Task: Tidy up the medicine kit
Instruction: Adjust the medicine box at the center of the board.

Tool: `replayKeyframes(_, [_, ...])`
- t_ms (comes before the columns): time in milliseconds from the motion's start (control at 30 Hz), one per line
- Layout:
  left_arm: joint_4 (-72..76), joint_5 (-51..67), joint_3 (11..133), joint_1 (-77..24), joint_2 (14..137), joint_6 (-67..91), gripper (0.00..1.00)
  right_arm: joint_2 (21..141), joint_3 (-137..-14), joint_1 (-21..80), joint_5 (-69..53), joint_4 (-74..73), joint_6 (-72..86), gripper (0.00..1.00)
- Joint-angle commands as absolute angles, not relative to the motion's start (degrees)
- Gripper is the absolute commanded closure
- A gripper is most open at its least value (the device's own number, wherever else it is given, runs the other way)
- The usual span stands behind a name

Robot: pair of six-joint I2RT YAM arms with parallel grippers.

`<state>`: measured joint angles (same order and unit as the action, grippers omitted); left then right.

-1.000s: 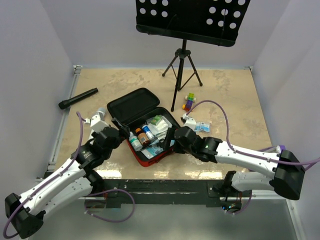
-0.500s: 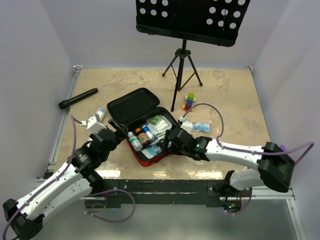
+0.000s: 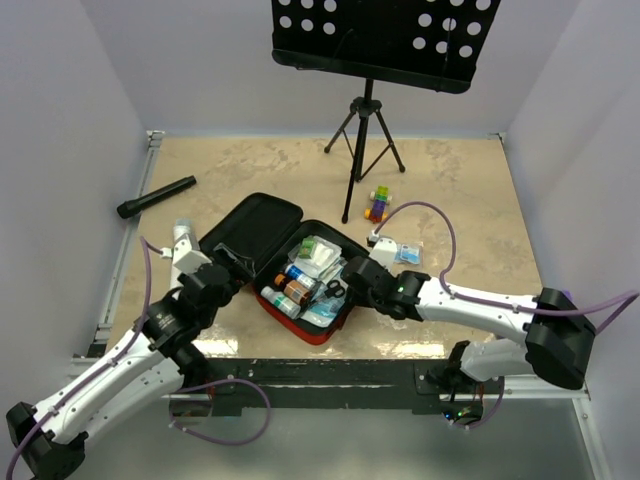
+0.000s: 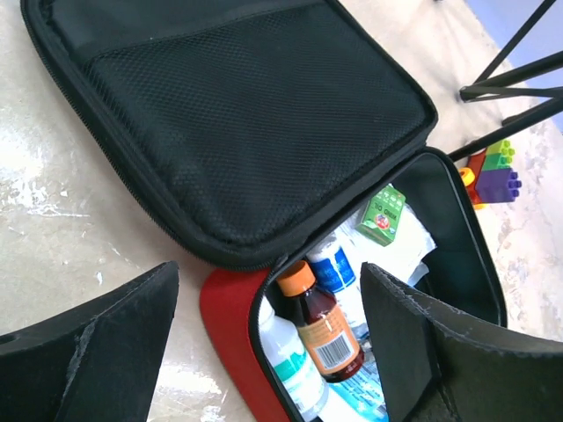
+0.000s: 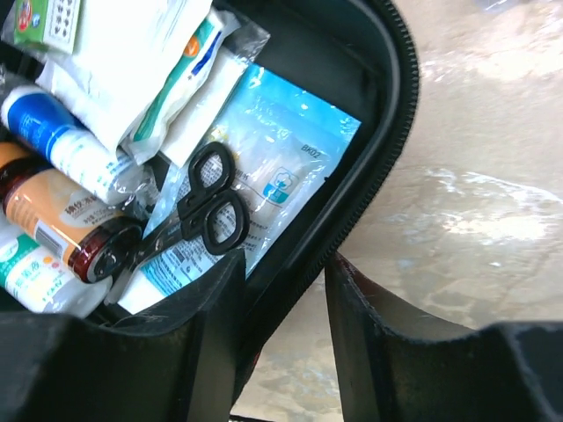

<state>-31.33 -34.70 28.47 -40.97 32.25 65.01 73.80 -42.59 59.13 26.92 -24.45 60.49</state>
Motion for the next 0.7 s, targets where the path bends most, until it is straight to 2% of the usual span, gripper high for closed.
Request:
replayKeyframes(0, [-30.1,-34.3,27.8,-40.7,33.1,66.2,0.11,71.5,-45.9,58.7,32.2,-29.2,58.4,0.56])
replayKeyframes(233, [-31.7,-33.6,27.3,-40.7,33.8,67.2,0.11,67.4,-44.1,55.6,33.5,-30.0,58.0,0.55])
replayKeyframes(400, [-35.2,-32.8,25.5,-40.7,33.4,72.2,0.06,67.0,-43.9,53.8,33.0,-28.7,57.0,0.54])
replayKeyframes(667, [-23.4,-30.1,19.7,-39.0,35.1,75.8,0.02,66.4,-41.8,53.0,30.4,-25.0,55.7,0.54])
